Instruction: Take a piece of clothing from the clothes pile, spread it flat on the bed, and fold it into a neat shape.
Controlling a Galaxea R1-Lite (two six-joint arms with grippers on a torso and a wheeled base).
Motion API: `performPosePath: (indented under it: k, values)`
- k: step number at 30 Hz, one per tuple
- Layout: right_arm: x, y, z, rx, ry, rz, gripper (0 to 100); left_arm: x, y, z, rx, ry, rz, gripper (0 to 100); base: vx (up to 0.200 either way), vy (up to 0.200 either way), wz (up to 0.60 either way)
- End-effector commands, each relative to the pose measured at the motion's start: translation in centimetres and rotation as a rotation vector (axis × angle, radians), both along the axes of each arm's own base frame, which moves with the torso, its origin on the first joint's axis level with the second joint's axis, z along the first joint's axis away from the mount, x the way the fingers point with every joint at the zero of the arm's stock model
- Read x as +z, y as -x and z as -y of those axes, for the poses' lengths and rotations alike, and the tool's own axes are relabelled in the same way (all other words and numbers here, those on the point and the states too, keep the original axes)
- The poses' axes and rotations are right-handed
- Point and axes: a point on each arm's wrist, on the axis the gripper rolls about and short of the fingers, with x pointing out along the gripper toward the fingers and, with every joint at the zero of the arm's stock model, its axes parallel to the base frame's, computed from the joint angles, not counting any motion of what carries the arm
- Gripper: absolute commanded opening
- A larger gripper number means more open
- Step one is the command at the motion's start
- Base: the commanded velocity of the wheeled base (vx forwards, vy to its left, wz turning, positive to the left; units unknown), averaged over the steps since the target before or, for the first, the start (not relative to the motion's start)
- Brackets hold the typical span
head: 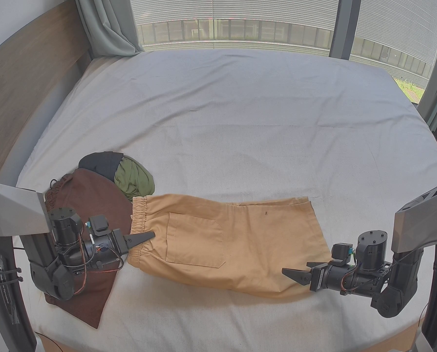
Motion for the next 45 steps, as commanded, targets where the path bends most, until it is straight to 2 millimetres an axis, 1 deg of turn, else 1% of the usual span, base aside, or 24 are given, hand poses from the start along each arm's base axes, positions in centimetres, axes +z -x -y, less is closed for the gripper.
performPosePath:
  k: [1,9,13,29,33,39,42,45]
  values:
    - [0.0,0.0,0.0,0.0,0.0,-0.001,100,0.3,0.1,-0.2,0.005,0.001,0.007,0,0.0,0.0,0.0]
    - [0.0,0.0,0.0,0.0,0.0,-0.001,100,0.7,0.2,-0.9,0.0,0.01,0.014,0,0.0,0.0,0.0]
    - [0.0,0.1,-0.1,0.005,0.0,-0.001,100,1.3,0.5,-1.4,0.0,0.013,0.03,0,0.0,0.0,0.0]
    - [0.0,0.2,-0.2,0.008,0.001,0.0,100,1.3,0.7,-3.1,0.018,-0.005,0.057,0,0.0,0.0,0.0]
    - [0.2,0.2,-0.2,0.008,-0.001,0.004,100,1.5,1.1,-3.5,0.001,0.003,0.055,0,0.0,0.0,0.0]
    - [0.1,0.2,-0.2,0.01,0.0,0.001,100,1.9,1.2,-4.5,0.008,0.011,0.067,0,0.0,0.0,0.0]
    - [0.1,0.2,-0.3,0.011,0.0,0.003,100,2.3,1.4,-5.4,0.007,0.02,0.077,0,0.0,0.0,0.0]
    - [0.1,0.2,-0.3,0.013,0.0,0.003,100,2.4,1.4,-5.6,0.002,0.022,0.081,0,0.0,0.0,0.0]
